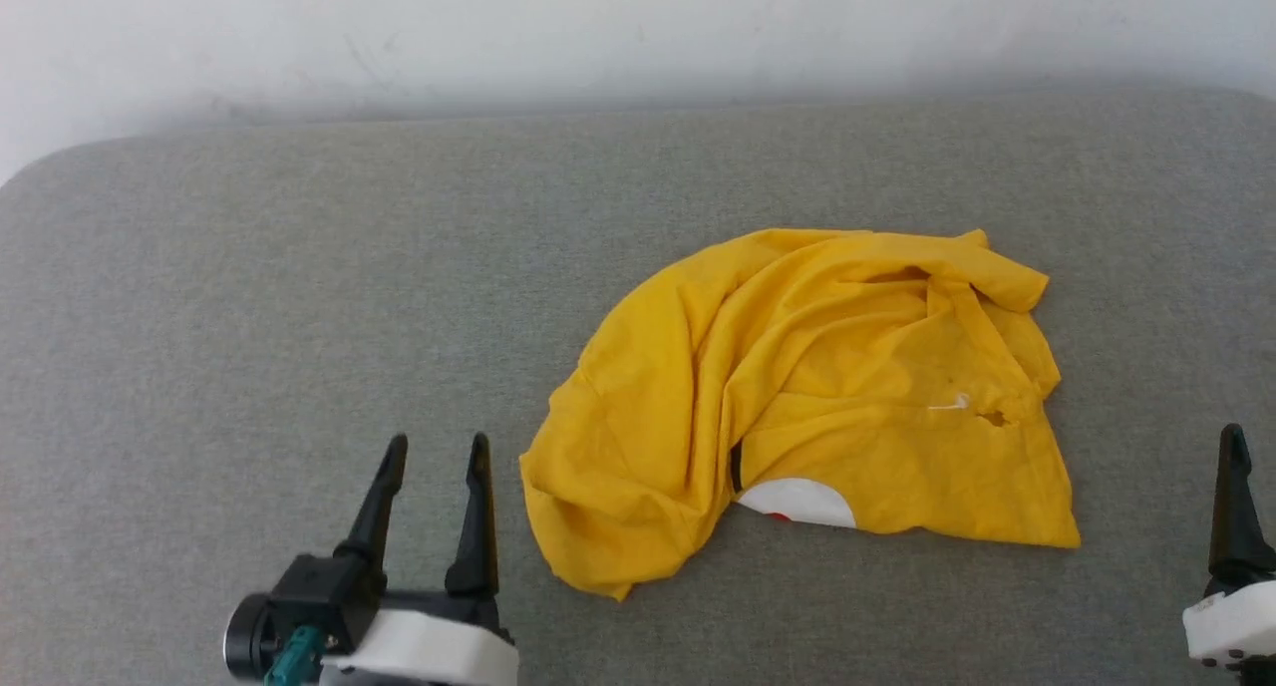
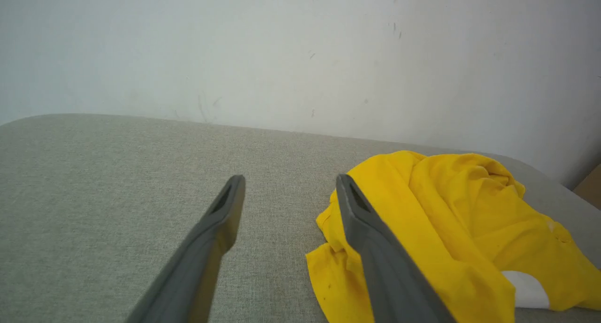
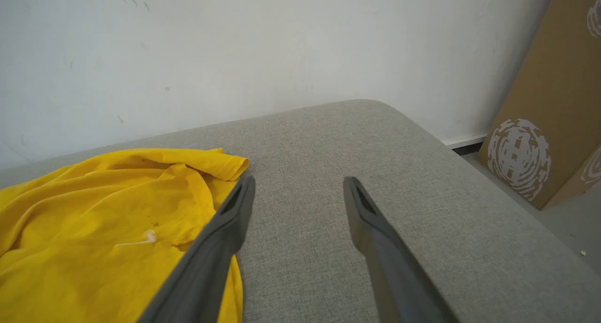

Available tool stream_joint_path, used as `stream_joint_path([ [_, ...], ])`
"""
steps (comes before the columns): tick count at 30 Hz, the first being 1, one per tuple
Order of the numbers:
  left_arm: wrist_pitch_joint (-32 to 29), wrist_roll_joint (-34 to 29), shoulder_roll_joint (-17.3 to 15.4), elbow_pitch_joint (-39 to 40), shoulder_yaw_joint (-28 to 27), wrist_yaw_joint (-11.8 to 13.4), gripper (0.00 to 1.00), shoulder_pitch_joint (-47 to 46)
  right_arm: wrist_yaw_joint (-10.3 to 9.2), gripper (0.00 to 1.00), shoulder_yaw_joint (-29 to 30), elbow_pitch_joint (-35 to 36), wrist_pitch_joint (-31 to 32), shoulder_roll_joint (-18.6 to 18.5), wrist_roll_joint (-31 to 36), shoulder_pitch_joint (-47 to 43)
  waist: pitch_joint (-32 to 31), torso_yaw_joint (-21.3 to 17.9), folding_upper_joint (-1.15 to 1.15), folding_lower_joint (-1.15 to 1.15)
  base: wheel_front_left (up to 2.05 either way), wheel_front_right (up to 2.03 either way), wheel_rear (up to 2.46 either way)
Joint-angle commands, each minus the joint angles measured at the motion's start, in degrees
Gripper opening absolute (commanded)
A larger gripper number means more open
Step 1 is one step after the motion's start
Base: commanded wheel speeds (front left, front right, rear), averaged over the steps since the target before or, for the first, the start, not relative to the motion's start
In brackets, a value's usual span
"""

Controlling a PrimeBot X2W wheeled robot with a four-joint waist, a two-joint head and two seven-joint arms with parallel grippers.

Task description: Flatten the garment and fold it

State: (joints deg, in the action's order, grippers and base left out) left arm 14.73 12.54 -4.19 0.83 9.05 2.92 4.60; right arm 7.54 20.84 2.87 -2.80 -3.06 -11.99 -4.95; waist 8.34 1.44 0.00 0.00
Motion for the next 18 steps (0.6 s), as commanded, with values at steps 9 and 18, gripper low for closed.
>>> stream_joint_path([
  [9, -10.8, -5.7, -1.2, 4.0, 9.4, -5.3, 1.00, -18.3, -0.05, 1.00, 1.2, 0.0, -0.6, 0.2, 0.3, 4.2, 3.2, -1.1, 0.00, 0.00, 0.00, 0.00, 0.00],
  [18, -25.4, -6.7, 0.9, -5.6, 26.8, -9.7, 1.00, -33.7, -0.05, 1.00, 2.8, 0.3, 0.3, 0.2, 0.5, 6.9, 9.1, -0.8, 0.00, 0.00, 0.00, 0.00, 0.00],
])
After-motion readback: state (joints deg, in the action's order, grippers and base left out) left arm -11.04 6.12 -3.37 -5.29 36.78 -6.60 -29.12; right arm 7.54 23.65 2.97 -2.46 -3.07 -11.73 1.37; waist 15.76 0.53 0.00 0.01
